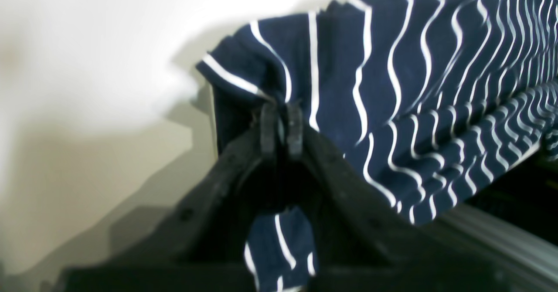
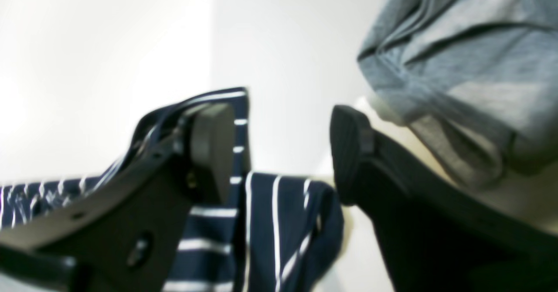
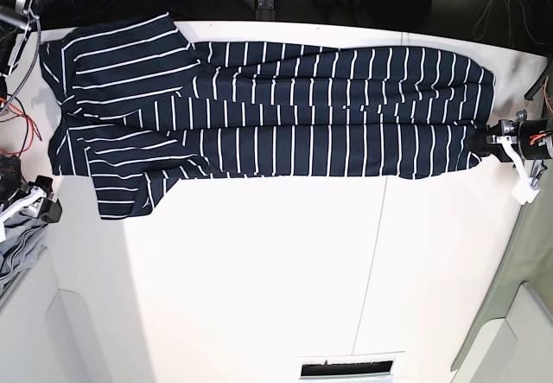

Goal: Layout the t-shirt on the table in an organized manner, then fold the t-shirt properly
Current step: 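Lift the folded edge with both grippers and fold it over again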

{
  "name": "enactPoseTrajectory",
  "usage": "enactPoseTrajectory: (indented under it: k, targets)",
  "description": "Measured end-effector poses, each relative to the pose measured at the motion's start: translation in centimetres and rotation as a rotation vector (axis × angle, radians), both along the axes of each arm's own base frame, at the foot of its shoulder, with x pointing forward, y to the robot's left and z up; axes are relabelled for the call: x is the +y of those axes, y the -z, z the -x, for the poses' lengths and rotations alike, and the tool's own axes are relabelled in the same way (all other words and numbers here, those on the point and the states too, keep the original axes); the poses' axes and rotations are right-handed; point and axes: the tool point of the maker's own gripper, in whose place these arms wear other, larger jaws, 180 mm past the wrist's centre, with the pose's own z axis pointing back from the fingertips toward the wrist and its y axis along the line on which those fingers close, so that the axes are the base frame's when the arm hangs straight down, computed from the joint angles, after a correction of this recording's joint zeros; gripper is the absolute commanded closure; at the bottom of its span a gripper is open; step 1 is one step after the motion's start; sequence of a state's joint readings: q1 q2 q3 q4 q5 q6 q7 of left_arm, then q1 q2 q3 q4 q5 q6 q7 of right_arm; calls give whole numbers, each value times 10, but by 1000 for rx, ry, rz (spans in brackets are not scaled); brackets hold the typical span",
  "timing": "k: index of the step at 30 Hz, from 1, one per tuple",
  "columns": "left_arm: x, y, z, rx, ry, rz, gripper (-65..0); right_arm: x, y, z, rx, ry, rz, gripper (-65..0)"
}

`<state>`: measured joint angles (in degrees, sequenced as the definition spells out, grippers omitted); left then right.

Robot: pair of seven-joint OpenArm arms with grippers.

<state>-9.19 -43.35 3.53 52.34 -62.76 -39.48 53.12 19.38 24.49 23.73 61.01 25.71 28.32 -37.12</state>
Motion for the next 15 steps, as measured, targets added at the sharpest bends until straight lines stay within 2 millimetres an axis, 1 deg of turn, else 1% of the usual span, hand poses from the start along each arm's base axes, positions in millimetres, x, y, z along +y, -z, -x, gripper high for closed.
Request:
enactPoseTrajectory:
  k: [2,4,6,8,15]
  targets:
    - [0,0,0,1,1,-1,0,-2,16,-6,25,24,-26,-345]
    - [0,1,1,3,0,-1,0,2,36,-6,71,39,-66,-345]
    - [0,3,4,9,0,-1,0,12,58,2,140,35,-95,-345]
    - [0,4,6,15,1,-1,0,27,71,7,173,7,-117,-345]
    - [0,3,3,0,-6,2,0,87,77,-4,154,-80,-190,-342]
